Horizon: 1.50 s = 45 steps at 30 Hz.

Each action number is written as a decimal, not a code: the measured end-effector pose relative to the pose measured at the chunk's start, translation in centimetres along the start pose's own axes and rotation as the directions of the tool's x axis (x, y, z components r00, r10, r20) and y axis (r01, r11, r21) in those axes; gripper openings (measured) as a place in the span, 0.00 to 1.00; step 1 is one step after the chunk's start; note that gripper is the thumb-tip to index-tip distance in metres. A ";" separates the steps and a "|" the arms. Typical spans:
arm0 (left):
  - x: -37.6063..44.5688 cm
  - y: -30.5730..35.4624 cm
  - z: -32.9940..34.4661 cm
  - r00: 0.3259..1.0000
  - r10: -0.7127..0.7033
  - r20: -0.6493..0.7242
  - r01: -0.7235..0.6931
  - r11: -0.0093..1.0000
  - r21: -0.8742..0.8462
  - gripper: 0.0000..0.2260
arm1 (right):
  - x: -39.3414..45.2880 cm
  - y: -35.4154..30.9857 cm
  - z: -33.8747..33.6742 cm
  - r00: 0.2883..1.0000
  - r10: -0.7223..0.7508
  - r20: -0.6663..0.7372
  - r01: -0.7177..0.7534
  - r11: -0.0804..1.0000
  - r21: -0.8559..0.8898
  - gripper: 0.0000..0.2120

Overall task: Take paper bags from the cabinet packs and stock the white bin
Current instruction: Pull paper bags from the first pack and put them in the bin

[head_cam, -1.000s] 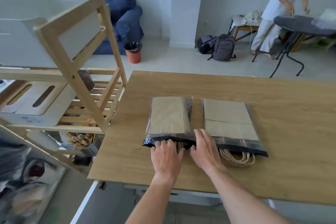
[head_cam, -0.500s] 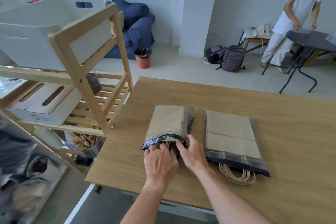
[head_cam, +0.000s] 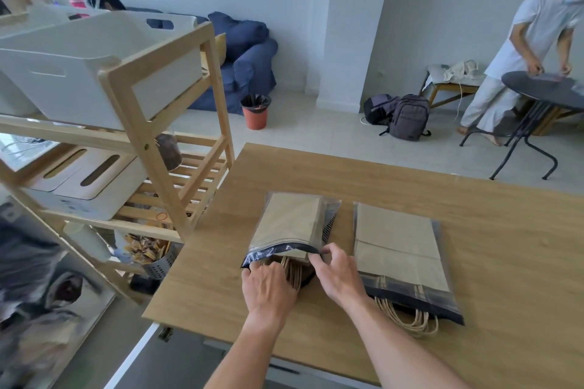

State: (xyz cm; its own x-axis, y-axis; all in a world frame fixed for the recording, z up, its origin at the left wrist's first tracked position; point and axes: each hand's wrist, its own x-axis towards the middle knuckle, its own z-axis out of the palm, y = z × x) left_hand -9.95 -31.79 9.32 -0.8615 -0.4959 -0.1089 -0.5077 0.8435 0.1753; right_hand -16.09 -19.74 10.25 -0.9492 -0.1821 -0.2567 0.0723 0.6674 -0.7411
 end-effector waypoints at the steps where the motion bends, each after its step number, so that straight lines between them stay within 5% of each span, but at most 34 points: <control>1: -0.1 0.1 -0.3 1.000 -0.016 -0.019 0.015 0.999 -0.030 0.07 | 0.1 -0.1 -0.1 1.000 0.017 0.009 -0.017 1.000 0.007 0.15; 8: -1.3 -0.8 -0.4 0.978 0.034 -0.204 -0.071 0.982 -0.174 0.11 | 0.3 -1.6 -0.2 0.973 0.219 -0.066 -0.210 0.970 0.119 0.16; 13: -2.4 -2.3 0.8 0.966 0.144 -0.214 -0.180 0.971 -0.159 0.19 | 0.4 -2.0 0.2 0.864 0.479 0.155 -0.499 0.779 0.379 0.21; 19: -3.9 -2.6 1.6 0.936 0.303 -0.178 -0.322 0.942 -0.092 0.20 | 1.7 -0.7 3.2 0.867 0.437 0.240 -0.495 0.698 0.517 0.36; 26: -4.4 -2.7 1.9 0.908 0.389 -0.158 -0.415 0.887 -0.200 0.17 | 0.6 -2.0 3.5 0.857 0.480 0.186 -0.501 0.694 0.517 0.25; 30: -4.3 -2.7 1.6 0.964 0.028 -0.264 -0.196 0.748 -0.635 0.09 | 0.8 -2.2 3.8 0.866 0.483 0.131 -0.479 0.723 0.498 0.24; 33: -3.8 -2.0 1.4 0.978 -0.205 0.032 0.158 0.639 -0.753 0.17 | 1.1 -1.6 4.3 0.871 0.475 0.130 -0.471 0.726 0.502 0.29; 36: -2.6 -1.6 1.5 0.952 -0.193 0.236 0.294 0.374 -0.880 0.32 | 1.5 -1.1 4.2 0.877 0.465 0.124 -0.460 0.735 0.498 0.30; 39: -0.6 -2.1 1.8 0.924 -0.219 0.314 0.358 0.204 -0.911 0.29 | 1.8 -0.9 3.6 0.884 0.441 0.153 -0.453 0.731 0.511 0.31; 45: 3.3 -0.7 0.2 0.902 -0.310 0.299 0.352 0.133 -0.926 0.19 | 3.6 0.0 1.5 0.880 0.425 0.214 -0.467 0.684 0.561 0.33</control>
State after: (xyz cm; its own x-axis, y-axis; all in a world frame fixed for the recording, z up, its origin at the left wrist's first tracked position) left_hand -12.40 -34.00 8.64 -0.6184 -0.6477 -0.4451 -0.3755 -0.2540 0.8913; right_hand -19.04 -21.45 8.44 -0.7386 -0.0310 -0.6734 0.6643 0.1363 -0.7349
